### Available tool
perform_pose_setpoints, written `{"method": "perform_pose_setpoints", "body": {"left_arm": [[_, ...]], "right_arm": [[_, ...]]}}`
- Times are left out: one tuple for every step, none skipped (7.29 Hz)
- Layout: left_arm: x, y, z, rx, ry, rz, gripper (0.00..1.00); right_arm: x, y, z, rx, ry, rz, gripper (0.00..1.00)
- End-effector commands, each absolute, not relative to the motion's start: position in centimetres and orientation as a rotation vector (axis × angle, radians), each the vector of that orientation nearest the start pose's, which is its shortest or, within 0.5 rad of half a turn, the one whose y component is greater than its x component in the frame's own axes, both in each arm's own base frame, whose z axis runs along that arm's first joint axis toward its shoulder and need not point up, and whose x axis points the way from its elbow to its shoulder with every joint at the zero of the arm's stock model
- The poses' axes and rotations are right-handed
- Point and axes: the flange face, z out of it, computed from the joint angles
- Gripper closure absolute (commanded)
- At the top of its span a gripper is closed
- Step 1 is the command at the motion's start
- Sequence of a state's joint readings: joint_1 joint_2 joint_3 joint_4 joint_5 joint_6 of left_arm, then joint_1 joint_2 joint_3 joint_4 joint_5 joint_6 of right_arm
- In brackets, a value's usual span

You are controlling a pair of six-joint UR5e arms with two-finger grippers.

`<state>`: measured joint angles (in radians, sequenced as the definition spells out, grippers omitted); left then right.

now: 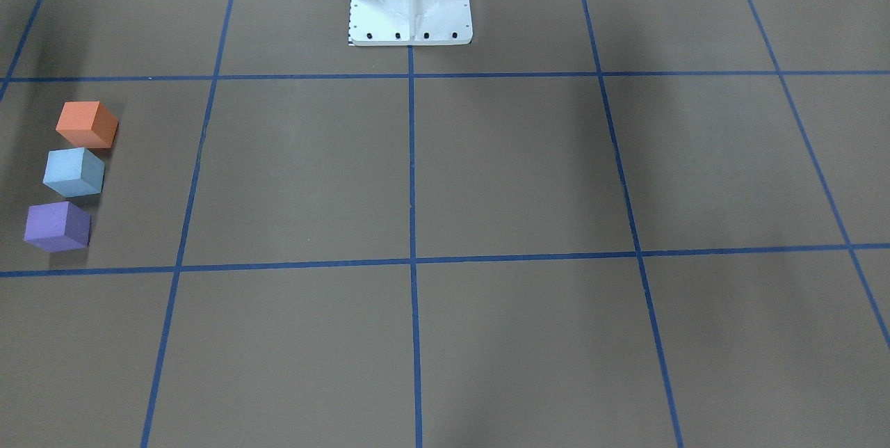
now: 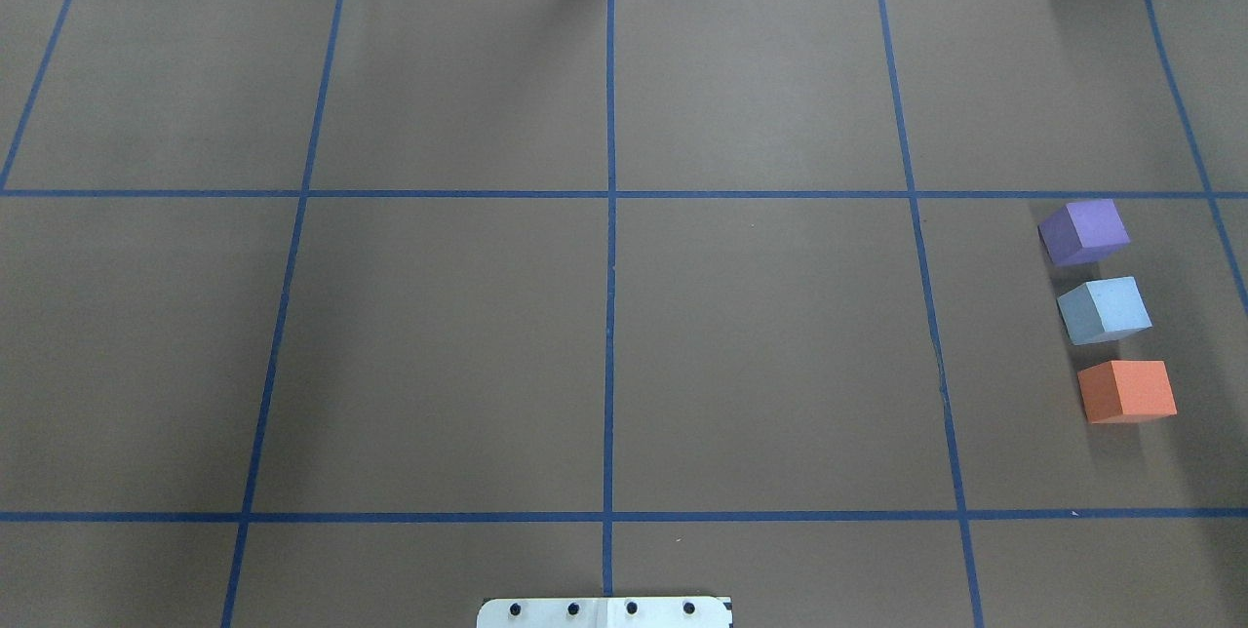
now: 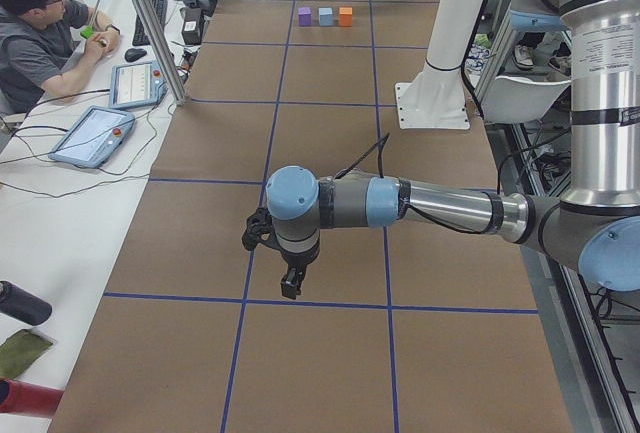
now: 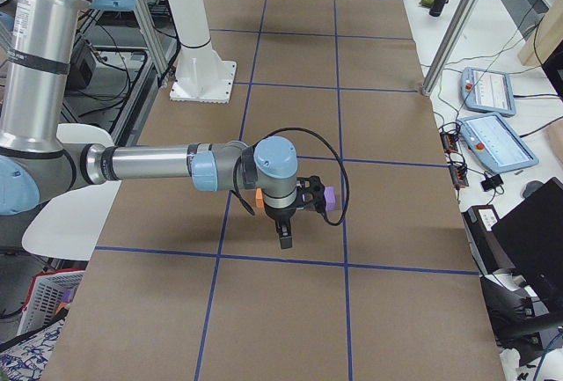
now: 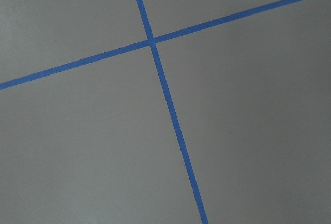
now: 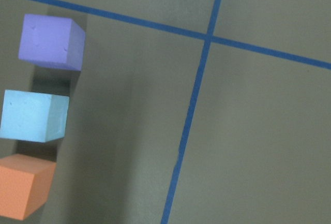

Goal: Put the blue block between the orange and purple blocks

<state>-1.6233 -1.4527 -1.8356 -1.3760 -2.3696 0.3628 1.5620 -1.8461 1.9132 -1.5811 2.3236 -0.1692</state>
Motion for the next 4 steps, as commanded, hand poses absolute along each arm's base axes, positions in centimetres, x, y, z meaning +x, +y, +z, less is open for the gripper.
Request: {"method": "perform_pose_setpoints", "body": {"left_arm": [[-8.45,-43.04,60.17,0.121,0.794,0.274,0.0],[-8.51,-43.0,60.55,0.112,0.796,0.266,0.0],[-8.51,-42.93,60.7,0.094,0.797,0.23,0.0],[-8.5,-42.84,61.0,0.079,0.799,0.21,0.0]], "right_arm": [[6.61,-37.33,61.85,0.1,-0.751,-0.194,0.0],[6.55,-37.4,61.81,0.097,-0.752,-0.189,0.0],[6.55,-37.55,61.68,0.095,-0.752,-0.175,0.0],[6.61,-37.69,61.49,0.1,-0.751,-0.175,0.0]]}}
